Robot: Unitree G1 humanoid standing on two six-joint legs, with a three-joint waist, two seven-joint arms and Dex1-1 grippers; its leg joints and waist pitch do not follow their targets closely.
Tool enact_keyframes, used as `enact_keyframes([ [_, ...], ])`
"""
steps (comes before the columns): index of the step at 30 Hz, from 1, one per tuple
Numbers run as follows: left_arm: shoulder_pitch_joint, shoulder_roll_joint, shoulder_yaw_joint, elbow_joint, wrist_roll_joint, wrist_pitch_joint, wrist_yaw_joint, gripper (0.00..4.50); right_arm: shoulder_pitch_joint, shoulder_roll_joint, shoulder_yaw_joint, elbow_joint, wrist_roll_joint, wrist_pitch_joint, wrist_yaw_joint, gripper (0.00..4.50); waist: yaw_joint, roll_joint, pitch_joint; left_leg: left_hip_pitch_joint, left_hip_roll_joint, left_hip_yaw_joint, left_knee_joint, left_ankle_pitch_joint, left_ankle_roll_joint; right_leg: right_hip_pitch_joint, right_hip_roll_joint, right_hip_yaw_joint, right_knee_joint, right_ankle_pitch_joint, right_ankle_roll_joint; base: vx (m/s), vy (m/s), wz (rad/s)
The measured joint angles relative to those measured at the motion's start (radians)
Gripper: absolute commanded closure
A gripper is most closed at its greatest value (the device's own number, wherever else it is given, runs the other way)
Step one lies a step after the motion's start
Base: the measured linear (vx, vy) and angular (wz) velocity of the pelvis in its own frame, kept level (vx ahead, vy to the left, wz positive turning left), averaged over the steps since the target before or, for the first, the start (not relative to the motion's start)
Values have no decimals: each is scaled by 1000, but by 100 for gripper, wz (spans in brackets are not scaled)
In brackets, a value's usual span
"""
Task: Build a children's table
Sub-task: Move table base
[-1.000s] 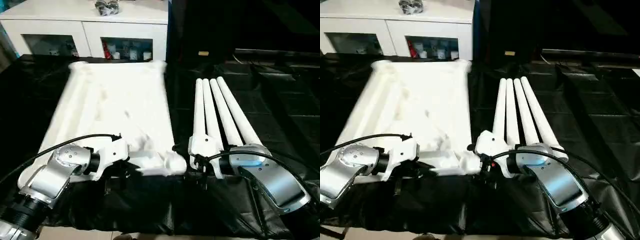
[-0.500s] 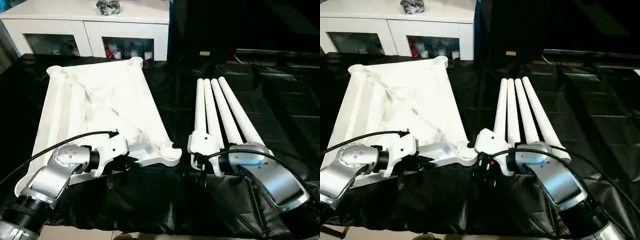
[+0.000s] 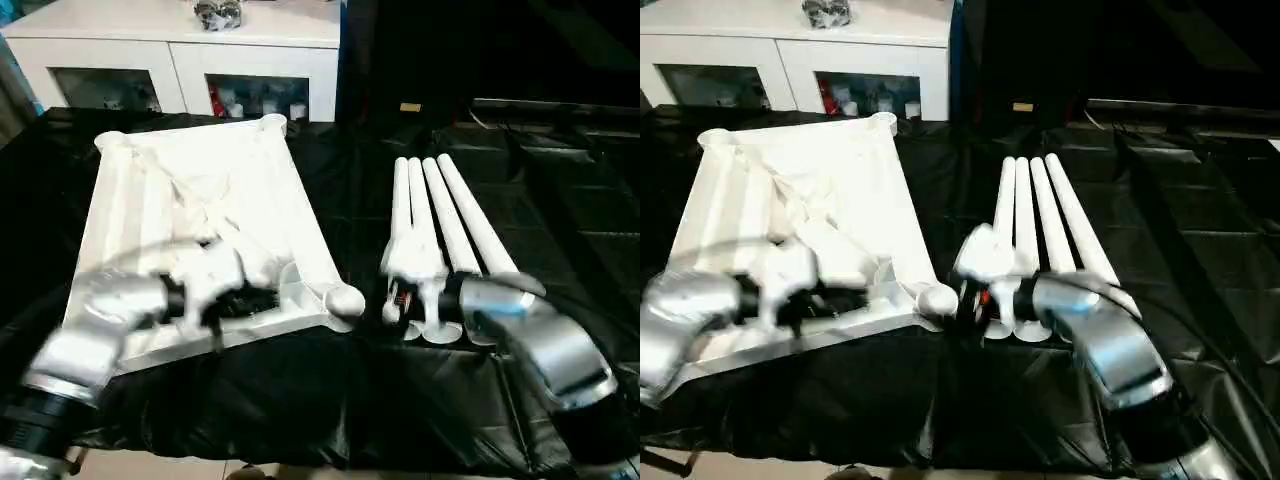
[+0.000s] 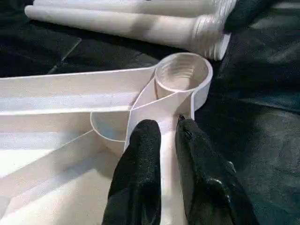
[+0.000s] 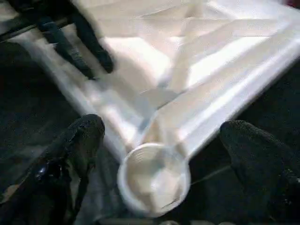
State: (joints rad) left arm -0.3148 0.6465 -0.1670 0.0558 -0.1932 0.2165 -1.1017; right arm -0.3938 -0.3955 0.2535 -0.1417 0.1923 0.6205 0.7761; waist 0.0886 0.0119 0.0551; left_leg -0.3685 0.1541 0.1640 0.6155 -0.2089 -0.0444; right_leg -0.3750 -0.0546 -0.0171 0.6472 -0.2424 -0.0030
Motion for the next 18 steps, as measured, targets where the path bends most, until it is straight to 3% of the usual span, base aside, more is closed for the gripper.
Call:
enact_keyframes([
  [2,-1,-11,16,-21,-5,14,34,373,-53,88,-46,63,-41,101,-143,0,-2,-3,0,-1,2,2,0,1,-1,-2,0,0,1,0,0,0,0,0],
  [3,-6,-23,18,-29,-6,20,49,345,-69,111,-62,86,-55,134,-196,0,-2,-3,0,-1,2,3,0,1,-2,-2,0,0,1,0,0,0,0,0],
  [6,-24,-62,22,-34,-6,34,95,340,-113,200,-124,172,-81,205,-359,0,3,-4,0,-2,2,5,0,1,-2,-3,-1,0,1,0,0,0,0,0],
  [18,-47,-79,-2,-87,-19,88,90,219,-179,300,-243,273,-124,274,-606,0,-1,-3,0,-3,2,6,-10,9,-14,-8,-1,0,0,1,1,0,0,0],
])
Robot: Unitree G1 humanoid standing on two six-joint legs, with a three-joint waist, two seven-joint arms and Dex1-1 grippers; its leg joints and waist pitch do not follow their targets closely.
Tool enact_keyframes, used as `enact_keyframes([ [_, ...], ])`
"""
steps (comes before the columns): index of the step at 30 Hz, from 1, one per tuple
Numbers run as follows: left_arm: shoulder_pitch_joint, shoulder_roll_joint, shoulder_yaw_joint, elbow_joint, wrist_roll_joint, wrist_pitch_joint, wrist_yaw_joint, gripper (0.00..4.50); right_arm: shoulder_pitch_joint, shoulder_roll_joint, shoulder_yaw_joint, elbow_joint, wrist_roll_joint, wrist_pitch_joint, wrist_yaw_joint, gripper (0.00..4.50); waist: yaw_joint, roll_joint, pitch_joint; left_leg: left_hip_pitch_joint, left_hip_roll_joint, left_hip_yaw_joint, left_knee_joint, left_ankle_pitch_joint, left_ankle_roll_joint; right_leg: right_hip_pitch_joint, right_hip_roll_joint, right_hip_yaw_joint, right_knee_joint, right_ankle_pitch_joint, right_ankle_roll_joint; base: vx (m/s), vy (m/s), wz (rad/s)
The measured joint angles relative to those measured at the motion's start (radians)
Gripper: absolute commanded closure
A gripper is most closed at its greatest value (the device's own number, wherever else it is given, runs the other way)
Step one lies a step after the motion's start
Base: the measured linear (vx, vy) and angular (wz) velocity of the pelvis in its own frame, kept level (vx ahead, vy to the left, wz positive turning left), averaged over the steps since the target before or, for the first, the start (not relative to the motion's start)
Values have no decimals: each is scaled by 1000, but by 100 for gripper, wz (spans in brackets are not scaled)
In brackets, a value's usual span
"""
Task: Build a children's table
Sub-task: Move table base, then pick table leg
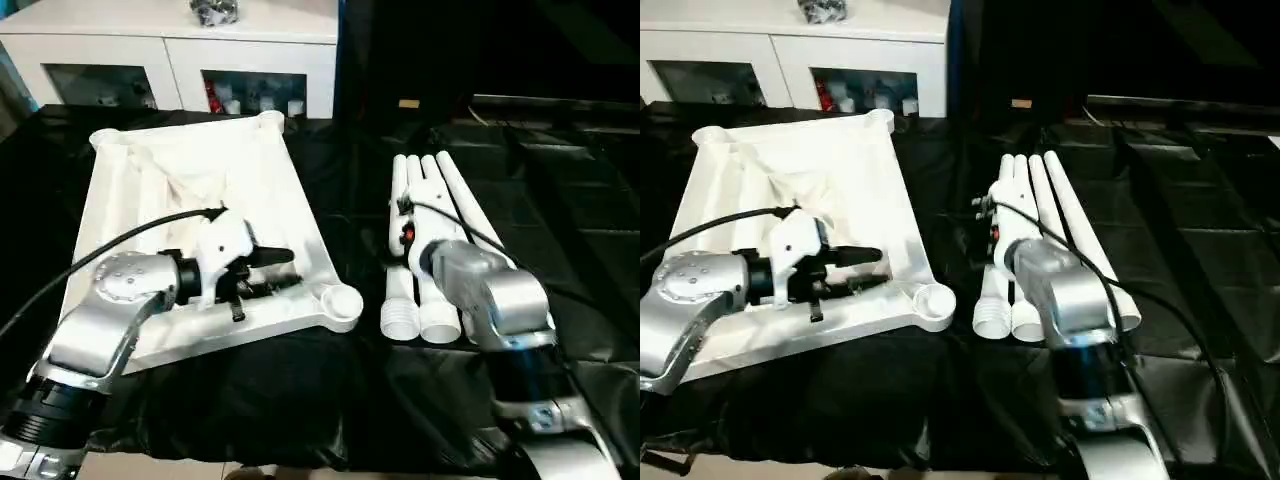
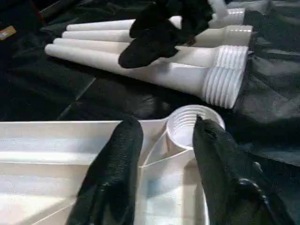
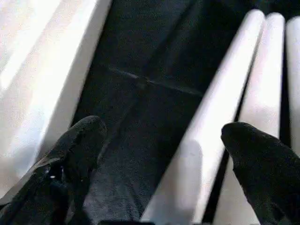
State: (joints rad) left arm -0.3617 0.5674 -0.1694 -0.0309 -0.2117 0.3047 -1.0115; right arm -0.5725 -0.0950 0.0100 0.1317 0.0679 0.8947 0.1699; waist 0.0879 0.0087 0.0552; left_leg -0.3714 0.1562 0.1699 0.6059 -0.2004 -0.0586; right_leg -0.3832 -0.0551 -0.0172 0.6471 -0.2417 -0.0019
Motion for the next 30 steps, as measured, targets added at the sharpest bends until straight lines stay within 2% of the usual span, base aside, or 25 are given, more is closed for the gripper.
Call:
enact_keyframes([
  [4,0,2,-6,-18,-1,21,-12,203,-2,5,-4,27,5,29,-20,0,1,0,0,1,0,0,-3,2,-4,0,0,0,0,0,0,0,0,0],
  [6,0,3,-7,-20,-1,29,-15,175,-2,5,-4,50,7,42,-20,0,1,0,0,1,0,0,-3,3,-4,0,0,0,0,0,0,0,0,0],
  [20,-1,6,-32,-40,-9,69,-29,175,-20,37,-15,157,20,100,-30,0,1,0,0,1,0,0,-4,3,-5,0,0,0,0,0,0,0,0,0],
  [23,-1,8,-34,-52,-9,81,-29,175,-32,46,-44,188,30,117,-31,0,1,0,0,2,0,0,-4,3,-5,0,0,0,0,0,0,0,0,0],
  [24,-1,9,-34,-57,-9,84,-30,163,-35,47,-49,195,36,119,-31,30,1,0,0,2,0,0,-4,3,-5,0,0,0,0,0,0,0,0,0],
  [28,-4,10,-41,-61,-9,91,-30,163,-56,47,-77,228,46,119,-37,37,1,0,0,2,0,0,-4,3,-5,0,0,0,0,0,0,0,0,0],
  [29,-4,10,-45,-61,-8,91,-29,163,-59,47,-83,234,48,117,-39,72,1,0,0,2,0,0,-4,3,-5,0,0,0,0,0,0,0,0,0],
  [30,-4,10,-47,-61,-7,90,-29,163,-62,47,-85,239,49,117,-40,72,1,0,0,2,0,0,-4,3,-5,0,0,0,0,0,0,0,0,0],
])
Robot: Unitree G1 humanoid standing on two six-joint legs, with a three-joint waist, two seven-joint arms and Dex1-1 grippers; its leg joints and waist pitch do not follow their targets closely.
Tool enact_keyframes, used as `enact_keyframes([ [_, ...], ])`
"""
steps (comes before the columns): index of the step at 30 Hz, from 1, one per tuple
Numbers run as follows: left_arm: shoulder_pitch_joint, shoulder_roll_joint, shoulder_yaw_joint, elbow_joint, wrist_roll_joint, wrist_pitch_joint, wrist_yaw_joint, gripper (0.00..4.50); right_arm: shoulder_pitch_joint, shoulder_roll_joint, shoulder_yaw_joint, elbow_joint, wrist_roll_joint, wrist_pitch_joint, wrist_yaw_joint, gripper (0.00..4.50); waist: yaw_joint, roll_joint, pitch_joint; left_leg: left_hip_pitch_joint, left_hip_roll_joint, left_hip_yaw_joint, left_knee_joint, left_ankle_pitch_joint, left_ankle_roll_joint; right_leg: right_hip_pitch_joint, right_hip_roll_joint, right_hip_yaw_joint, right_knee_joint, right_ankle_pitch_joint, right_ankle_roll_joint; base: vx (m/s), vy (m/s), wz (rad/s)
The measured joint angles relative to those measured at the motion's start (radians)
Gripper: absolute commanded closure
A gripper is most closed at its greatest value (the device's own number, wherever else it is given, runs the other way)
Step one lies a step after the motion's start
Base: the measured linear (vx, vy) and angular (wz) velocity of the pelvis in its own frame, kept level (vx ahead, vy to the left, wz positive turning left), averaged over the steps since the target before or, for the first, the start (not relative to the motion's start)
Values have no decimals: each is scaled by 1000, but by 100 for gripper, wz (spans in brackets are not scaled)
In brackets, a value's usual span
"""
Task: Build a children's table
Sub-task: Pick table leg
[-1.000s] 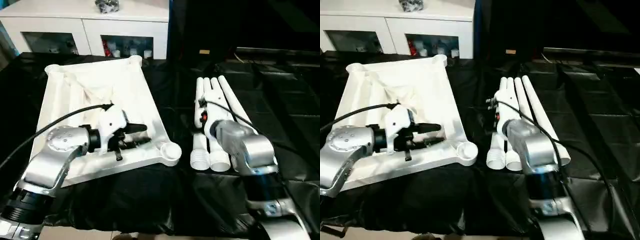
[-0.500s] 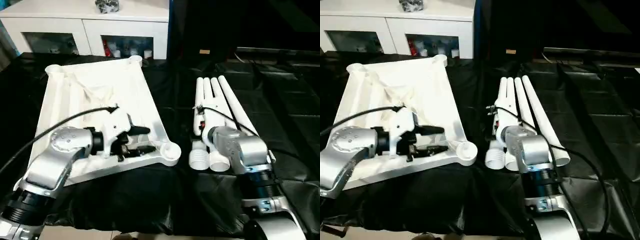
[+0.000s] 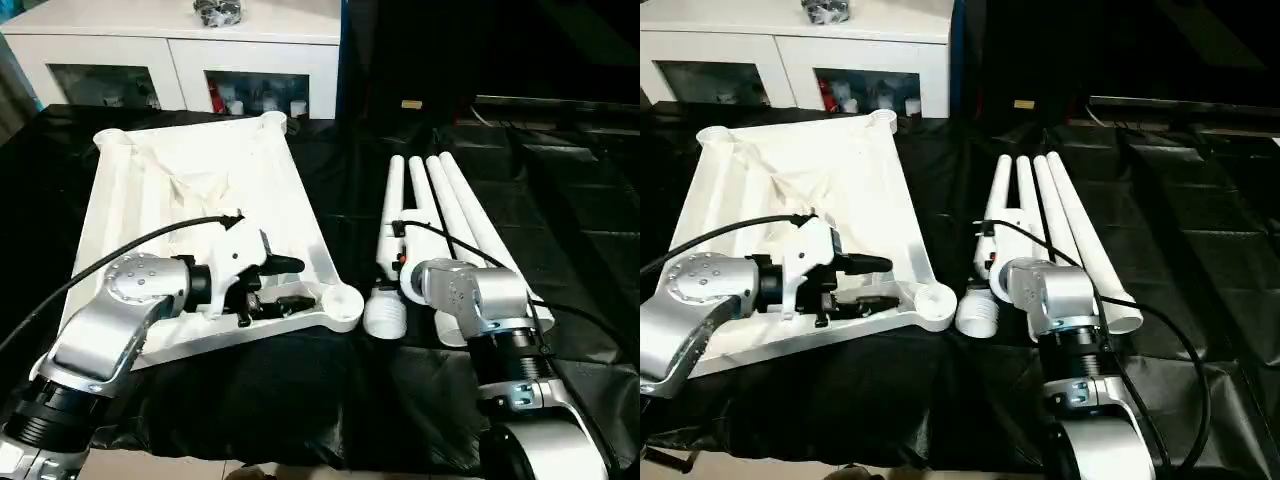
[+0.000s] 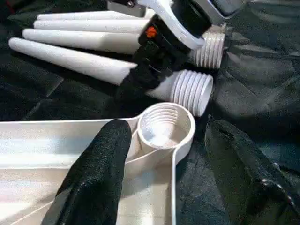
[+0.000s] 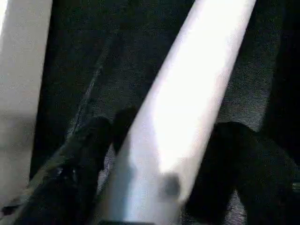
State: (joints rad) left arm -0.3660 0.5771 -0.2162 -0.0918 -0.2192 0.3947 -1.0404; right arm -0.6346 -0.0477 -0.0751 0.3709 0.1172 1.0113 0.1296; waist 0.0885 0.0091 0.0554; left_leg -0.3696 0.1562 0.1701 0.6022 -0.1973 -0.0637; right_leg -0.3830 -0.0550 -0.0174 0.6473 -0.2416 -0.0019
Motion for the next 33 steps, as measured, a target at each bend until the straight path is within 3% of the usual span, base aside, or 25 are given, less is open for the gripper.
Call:
enact_keyframes([
  [8,-9,-14,-15,0,30,-30,23,110,-16,1,-69,46,29,-24,-26,146,1,0,0,1,0,0,0,1,-1,1,0,0,0,1,0,0,0,0],
  [12,-15,-27,-20,4,45,-45,44,85,-16,0,-89,49,40,-26,-26,180,0,0,0,1,0,0,0,1,-1,1,0,0,0,1,1,0,0,0],
  [14,-25,-30,-20,9,52,-56,53,49,-19,0,-94,57,44,-35,-26,204,0,0,0,1,0,0,0,1,-1,1,0,0,0,1,1,0,0,0],
  [18,-25,-38,-20,26,67,-66,70,32,-26,0,-113,70,57,-42,-26,236,-1,0,0,1,0,0,0,1,-1,1,0,0,0,1,1,0,0,0],
  [26,-26,-69,-17,58,65,-57,99,0,-27,5,-138,75,85,-52,-22,264,-1,0,0,1,0,0,0,1,-1,1,0,0,0,1,0,0,0,0],
  [31,-100,-188,66,166,7,4,203,0,-27,-6,-154,68,110,-153,28,268,1,1,0,-1,1,1,0,1,-1,0,0,0,0,2,1,0,0,0],
  [33,-162,-262,139,208,-60,73,263,0,-25,-27,-156,45,135,-163,90,269,3,1,1,-3,1,1,0,3,3,0,0,0,0,2,0,0,0,0],
])
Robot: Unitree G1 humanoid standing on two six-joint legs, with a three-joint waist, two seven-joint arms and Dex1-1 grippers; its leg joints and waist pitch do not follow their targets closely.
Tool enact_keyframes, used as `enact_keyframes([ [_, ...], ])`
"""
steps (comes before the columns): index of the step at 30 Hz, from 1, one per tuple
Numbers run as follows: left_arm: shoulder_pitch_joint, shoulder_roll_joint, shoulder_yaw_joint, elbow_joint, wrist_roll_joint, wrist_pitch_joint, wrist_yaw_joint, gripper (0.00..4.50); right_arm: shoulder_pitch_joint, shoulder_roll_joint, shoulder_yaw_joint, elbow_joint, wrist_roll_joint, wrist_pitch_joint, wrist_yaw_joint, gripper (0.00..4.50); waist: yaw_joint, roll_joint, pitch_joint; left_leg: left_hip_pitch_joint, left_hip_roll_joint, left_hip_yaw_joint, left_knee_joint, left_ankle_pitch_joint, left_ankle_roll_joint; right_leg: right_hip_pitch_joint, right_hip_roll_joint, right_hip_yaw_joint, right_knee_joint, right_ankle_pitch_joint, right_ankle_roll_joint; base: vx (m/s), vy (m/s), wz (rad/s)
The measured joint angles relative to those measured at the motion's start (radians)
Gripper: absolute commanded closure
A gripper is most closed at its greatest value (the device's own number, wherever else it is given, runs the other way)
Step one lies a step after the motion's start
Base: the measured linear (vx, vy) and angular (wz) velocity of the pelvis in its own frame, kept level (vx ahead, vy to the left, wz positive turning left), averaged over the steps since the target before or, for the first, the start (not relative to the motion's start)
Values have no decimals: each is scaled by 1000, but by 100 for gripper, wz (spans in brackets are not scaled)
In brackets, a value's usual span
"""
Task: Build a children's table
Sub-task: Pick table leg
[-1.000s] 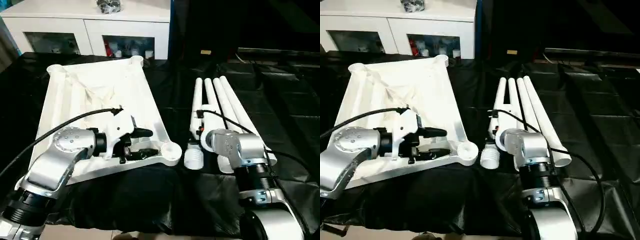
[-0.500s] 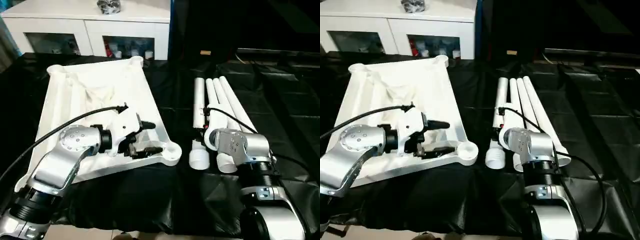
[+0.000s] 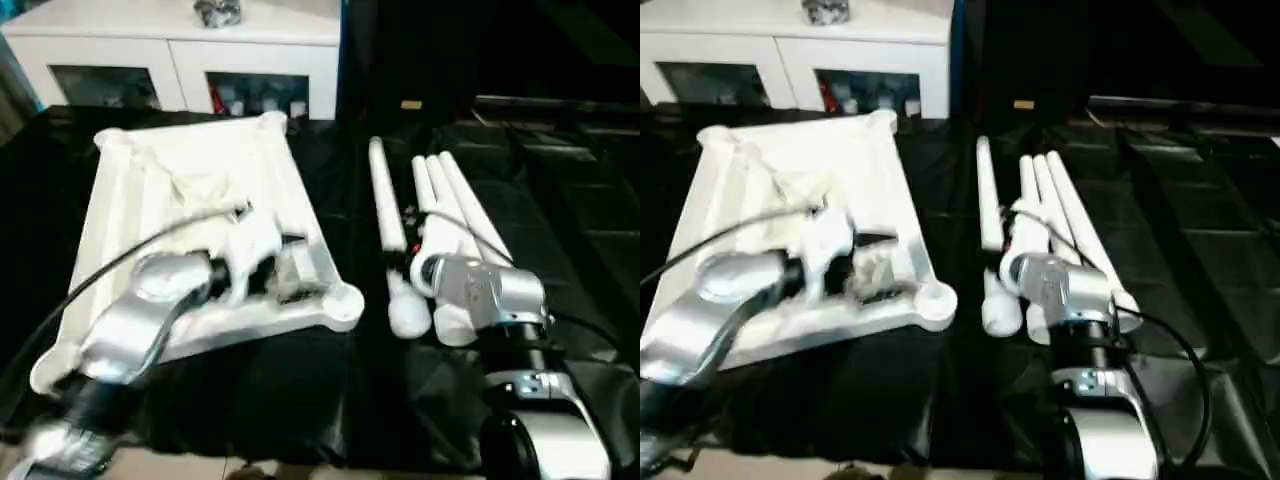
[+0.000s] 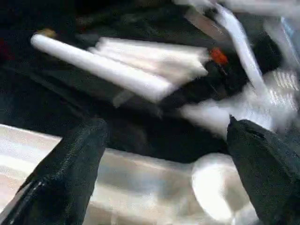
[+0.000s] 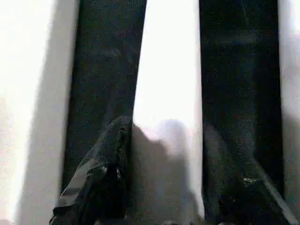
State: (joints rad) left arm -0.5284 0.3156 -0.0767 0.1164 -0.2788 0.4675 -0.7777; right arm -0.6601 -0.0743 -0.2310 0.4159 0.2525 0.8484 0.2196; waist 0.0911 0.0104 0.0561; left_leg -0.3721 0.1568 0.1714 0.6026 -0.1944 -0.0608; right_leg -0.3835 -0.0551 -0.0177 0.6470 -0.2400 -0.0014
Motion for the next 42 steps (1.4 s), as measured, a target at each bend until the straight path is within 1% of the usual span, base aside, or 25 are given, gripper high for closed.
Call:
enact_keyframes([
  [1,-24,-20,22,7,-23,23,23,0,-1,-3,1,-20,15,-4,26,269,-1,0,0,-1,0,0,0,0,0,-1,0,0,-1,0,0,0,0,0],
  [5,-119,-122,130,51,-158,145,118,0,5,-25,-1,-130,99,-22,170,269,-3,0,0,-1,0,1,0,-1,6,-1,0,0,-1,0,0,0,0,0],
  [9,-182,-205,222,95,-277,250,188,0,55,-30,4,-269,199,-31,296,269,2,0,0,-2,1,1,0,-1,18,-1,0,-1,-1,-1,-1,0,0,0],
  [12,-213,-235,264,97,-339,324,224,0,82,-32,11,-351,257,-17,355,269,1,0,0,-2,1,1,1,-2,20,-1,0,-1,-2,-1,-1,0,0,0],
  [17,-229,-273,298,88,-412,390,261,0,115,-37,42,-442,322,6,422,269,1,0,0,-2,1,1,1,-1,22,-1,0,-1,-2,-1,-1,0,0,0],
  [21,-229,-285,300,71,-434,419,276,0,123,-38,44,-458,344,12,436,269,2,0,0,-2,1,1,1,-1,22,-1,0,-1,-2,-1,-1,0,0,0],
  [23,-229,-301,315,65,-445,423,293,28,134,-39,47,-476,349,14,437,269,2,0,0,-2,1,1,1,-1,21,-1,0,-1,-2,-1,-1,0,0,0],
  [26,-229,-315,338,61,-478,421,302,39,137,-40,56,-480,363,17,437,269,1,0,0,-3,1,1,1,0,22,-1,0,-1,-2,-1,-1,0,0,0],
  [29,-229,-322,355,55,-508,420,302,73,137,-44,63,-482,370,19,437,269,1,0,1,-3,1,1,1,0,22,-1,0,-2,-3,-1,-1,0,0,0],
  [31,-229,-321,356,51,-513,421,301,78,138,-47,63,-484,377,20,439,269,2,0,1,-3,1,1,1,0,22,-1,0,-2,-3,-1,-1,0,0,0],
  [33,-229,-321,356,51,-513,421,301,106,138,-48,64,-484,380,20,440,269,1,0,1,-3,1,1,1,0,22,-1,0,-2,-3,-1,-1,0,0,0],
  [34,-229,-322,356,51,-513,421,301,106,138,-48,64,-484,381,20,440,269,2,0,1,-3,1,1,1,0,22,-1,0,-2,-3,-1,-1,0,0,0],
  [35,-229,-322,357,51,-513,422,302,121,138,-48,65,-484,383,20,440,269,1,0,1,-3,1,1,1,0,22,-1,0,-2,-3,-1,-1,0,0,0],
  [37,-229,-321,358,51,-514,424,303,126,138,-49,67,-486,384,20,439,269,1,0,1,-3,1,1,1,0,22,-1,0,-2,-3,-1,-1,0,0,0],
  [38,-229,-321,359,51,-516,425,304,145,138,-50,68,-487,385,20,438,269,2,0,1,-3,1,1,0,0,22,-1,0,-2,-3,-1,-1,0,0,0],
  [39,-229,-321,360,51,-518,427,304,153,138,-51,69,-487,386,20,438,269,1,0,1,-3,1,1,0,0,22,-1,0,-2,-3,-1,-1,0,0,0],
  [41,-228,-319,362,51,-523,428,307,153,138,-54,73,-492,388,20,436,269,1,0,1,-3,1,1,0,0,22,-1,0,-2,-4,-1,-1,0,0,0],
  [42,-228,-318,362,51,-524,428,308,160,138,-55,73,-492,390,20,436,269,1,0,1,-3,1,1,0,-1,22,-1,0,-2,-4,-1,-1,0,0,0],
])
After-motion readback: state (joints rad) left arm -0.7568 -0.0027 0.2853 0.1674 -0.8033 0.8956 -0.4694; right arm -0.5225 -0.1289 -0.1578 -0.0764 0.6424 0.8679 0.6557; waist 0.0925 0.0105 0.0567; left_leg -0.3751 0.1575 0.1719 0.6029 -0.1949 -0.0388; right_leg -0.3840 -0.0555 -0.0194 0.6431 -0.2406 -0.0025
